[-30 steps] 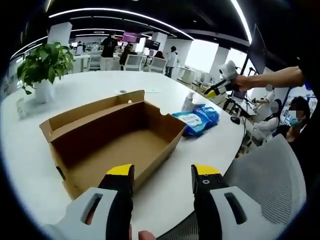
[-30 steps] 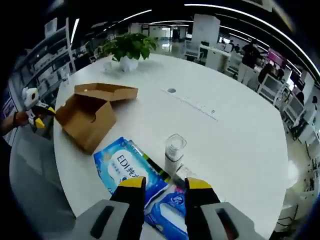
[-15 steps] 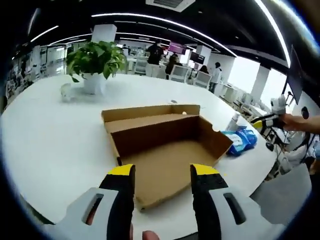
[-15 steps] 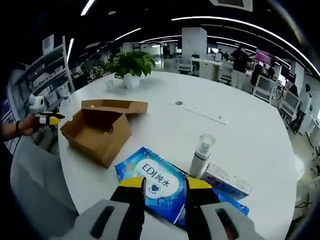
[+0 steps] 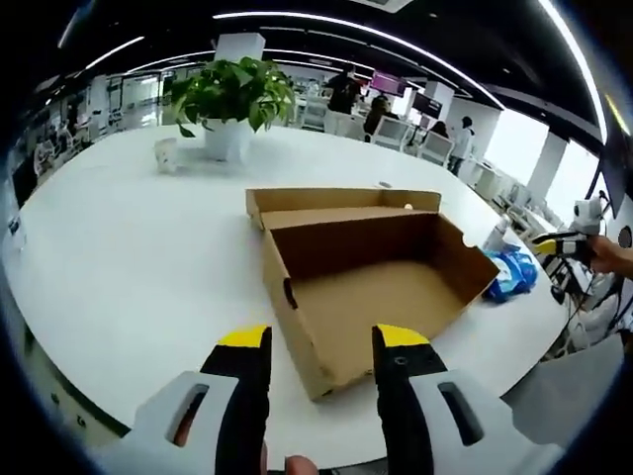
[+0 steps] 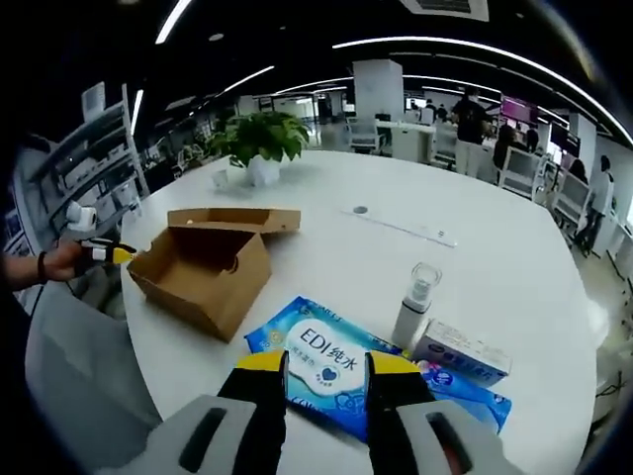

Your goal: Operate the shoe box by opening the lid, removing the specified soft item, and placing it in the target area until the item is outside and the box remains undamaged.

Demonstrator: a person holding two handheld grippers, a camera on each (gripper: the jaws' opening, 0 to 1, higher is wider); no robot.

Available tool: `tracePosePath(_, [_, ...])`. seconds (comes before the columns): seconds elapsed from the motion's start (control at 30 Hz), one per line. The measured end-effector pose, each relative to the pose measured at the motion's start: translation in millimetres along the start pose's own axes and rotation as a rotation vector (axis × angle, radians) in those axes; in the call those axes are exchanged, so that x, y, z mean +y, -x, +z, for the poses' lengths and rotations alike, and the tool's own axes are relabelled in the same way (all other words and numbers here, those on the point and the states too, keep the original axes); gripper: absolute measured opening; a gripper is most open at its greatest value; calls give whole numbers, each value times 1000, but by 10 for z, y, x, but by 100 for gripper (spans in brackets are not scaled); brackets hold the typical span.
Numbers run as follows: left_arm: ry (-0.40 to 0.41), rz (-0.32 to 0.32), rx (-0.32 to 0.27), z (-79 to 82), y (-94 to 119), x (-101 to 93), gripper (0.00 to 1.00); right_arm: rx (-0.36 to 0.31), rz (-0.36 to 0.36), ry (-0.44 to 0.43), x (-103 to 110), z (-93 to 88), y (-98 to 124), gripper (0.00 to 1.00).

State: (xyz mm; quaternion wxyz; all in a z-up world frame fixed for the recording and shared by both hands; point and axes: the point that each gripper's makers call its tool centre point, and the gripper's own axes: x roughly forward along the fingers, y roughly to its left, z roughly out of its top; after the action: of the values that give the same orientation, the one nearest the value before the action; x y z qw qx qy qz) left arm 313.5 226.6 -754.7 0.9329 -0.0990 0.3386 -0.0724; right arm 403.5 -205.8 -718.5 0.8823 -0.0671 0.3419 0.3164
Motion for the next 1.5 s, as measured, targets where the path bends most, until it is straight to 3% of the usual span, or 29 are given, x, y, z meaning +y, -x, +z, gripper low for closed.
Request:
tracePosePath(0.23, [-22,2,64,-112,-155,41,36,2,6,-6,38,-34,24,28])
tracePosePath(0.4, [-73,-22,100,-146,-208,11,23,7,9,-13,104,-65,24,28])
tracePosePath(0.5, [-125,-12,125,-165,-238,47,21,2,13,-26,151,-64,10,28])
tracePosePath(0.8, [-201,-13,161,-110,-308,92,20,3,35,-40,313,-31,-102,28])
tracePosePath(1.17, [-261,-19,181,-47,-384,210,15,-6,73,-30,536,213,-398,30])
tracePosePath(1.33, [-237,-16,181,-47,-381,244,12,-24,77,-54,585,382,-610,30])
tracePosePath(1.5, [-263,-3,191,-60,-376,227,12,-35,76,-57,628,536,-831,33])
